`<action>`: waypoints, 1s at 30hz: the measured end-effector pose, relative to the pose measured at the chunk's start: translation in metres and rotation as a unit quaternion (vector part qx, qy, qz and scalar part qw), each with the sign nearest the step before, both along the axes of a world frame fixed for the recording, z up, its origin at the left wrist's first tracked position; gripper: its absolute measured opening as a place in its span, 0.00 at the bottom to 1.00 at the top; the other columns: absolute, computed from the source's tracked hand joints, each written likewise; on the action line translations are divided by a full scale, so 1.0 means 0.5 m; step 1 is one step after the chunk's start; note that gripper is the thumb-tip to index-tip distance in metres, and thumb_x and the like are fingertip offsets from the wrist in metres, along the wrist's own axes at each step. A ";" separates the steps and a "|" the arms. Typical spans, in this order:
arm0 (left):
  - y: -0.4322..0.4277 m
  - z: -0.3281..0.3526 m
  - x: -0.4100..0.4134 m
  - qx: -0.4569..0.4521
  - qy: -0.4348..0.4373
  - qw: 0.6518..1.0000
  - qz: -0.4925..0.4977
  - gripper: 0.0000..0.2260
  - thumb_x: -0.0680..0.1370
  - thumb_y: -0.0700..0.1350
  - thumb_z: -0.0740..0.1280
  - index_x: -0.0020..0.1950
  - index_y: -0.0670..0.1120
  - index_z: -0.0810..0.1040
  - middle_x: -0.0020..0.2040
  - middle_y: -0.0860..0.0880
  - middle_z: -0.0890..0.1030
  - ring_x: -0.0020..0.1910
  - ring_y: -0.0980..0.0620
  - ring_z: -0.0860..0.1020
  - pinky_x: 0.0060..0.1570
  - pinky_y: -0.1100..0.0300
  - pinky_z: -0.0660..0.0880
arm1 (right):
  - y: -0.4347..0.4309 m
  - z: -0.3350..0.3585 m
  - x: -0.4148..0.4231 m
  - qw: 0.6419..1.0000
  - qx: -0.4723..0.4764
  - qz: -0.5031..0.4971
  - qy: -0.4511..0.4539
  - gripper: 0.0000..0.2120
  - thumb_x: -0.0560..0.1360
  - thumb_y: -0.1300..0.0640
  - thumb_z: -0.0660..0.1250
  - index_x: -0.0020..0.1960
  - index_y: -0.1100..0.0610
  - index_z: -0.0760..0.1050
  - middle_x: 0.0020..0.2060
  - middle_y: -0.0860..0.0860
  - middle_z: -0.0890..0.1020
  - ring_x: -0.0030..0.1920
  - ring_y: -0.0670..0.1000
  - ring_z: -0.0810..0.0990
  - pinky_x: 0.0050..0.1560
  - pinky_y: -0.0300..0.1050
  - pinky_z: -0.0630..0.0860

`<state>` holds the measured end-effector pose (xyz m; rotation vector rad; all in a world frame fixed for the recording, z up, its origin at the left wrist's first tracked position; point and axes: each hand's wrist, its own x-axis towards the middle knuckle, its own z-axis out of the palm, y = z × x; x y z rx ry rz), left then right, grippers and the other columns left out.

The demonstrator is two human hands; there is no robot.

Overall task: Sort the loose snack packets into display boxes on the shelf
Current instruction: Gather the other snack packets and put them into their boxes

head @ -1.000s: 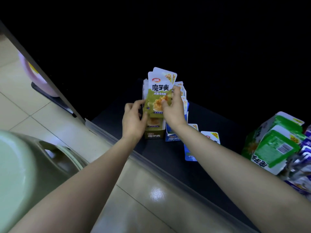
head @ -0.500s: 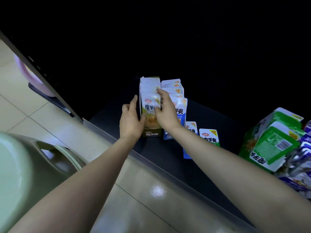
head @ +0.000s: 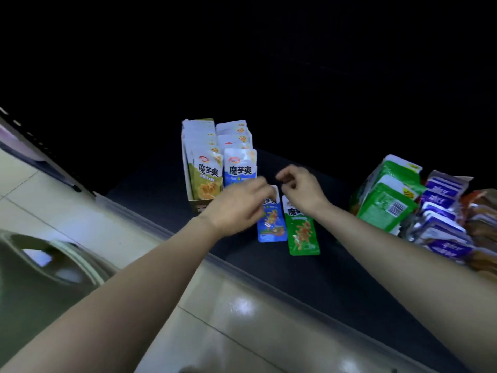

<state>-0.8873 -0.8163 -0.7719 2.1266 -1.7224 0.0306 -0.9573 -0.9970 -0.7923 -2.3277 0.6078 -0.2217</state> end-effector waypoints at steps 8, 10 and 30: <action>-0.028 -0.105 -0.048 0.385 0.012 0.923 0.002 0.29 0.82 0.50 0.59 0.80 0.50 0.51 0.81 0.48 0.50 0.78 0.46 0.53 0.75 0.51 0.56 | -0.036 -0.063 -0.093 0.931 -0.094 0.189 0.299 0.23 0.78 0.54 0.64 0.73 0.50 0.68 0.76 0.50 0.62 0.75 0.55 0.57 0.72 0.50 0.61; -0.010 -0.116 -0.044 0.389 0.037 0.921 0.010 0.29 0.82 0.50 0.60 0.80 0.52 0.51 0.81 0.50 0.48 0.78 0.47 0.52 0.75 0.53 0.56 | -0.030 -0.067 -0.090 0.951 -0.116 0.148 0.244 0.15 0.79 0.52 0.63 0.62 0.55 0.78 0.66 0.53 0.71 0.69 0.56 0.66 0.65 0.50 0.68; 0.064 -0.065 -0.013 0.108 -0.071 0.973 0.192 0.21 0.68 0.39 0.71 0.62 0.44 0.78 0.51 0.45 0.79 0.52 0.41 0.76 0.52 0.48 0.73 | 0.009 -0.049 -0.028 0.928 0.353 -0.118 0.027 0.15 0.76 0.65 0.68 0.56 0.59 0.64 0.55 0.59 0.78 0.41 0.48 0.79 0.30 0.37 0.77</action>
